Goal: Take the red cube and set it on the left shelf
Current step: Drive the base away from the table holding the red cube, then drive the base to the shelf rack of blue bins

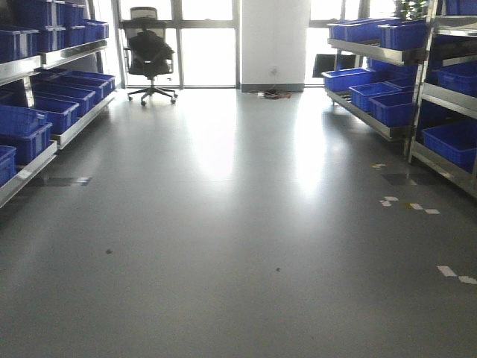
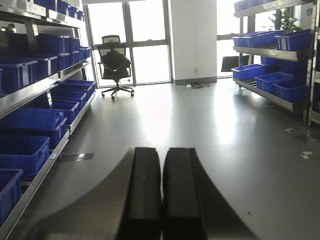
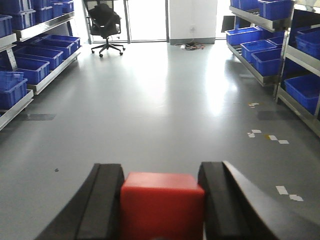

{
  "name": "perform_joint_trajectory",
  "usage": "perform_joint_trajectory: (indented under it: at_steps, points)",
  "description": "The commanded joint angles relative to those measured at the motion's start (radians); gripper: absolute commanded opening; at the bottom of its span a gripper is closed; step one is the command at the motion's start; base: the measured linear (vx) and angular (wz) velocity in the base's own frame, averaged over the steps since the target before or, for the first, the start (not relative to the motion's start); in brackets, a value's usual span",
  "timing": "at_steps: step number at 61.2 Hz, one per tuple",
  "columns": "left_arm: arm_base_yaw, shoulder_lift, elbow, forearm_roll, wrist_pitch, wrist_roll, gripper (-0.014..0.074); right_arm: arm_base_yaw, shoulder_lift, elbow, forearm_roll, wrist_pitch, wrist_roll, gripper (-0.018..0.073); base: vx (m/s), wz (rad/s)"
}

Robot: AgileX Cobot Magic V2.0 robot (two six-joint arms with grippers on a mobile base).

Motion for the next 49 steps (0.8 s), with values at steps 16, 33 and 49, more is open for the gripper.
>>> perform_joint_trajectory:
  at_steps: [16,33,49]
  points:
    - [-0.004,0.007,0.022,-0.006,-0.083,0.001,0.0106,-0.005,0.003,-0.029,-0.011,-0.095,-0.002,0.0059,-0.02,0.14]
    - [-0.004,0.007,0.022,-0.006,-0.081,0.001,0.0106,-0.005,0.011,-0.026,-0.011,-0.078,-0.002,0.0059,0.08,-0.03]
    - [-0.004,0.007,0.022,-0.006,-0.081,0.001,0.0106,-0.005,0.011,-0.026,-0.011,-0.072,-0.002,0.0059,0.19,0.04]
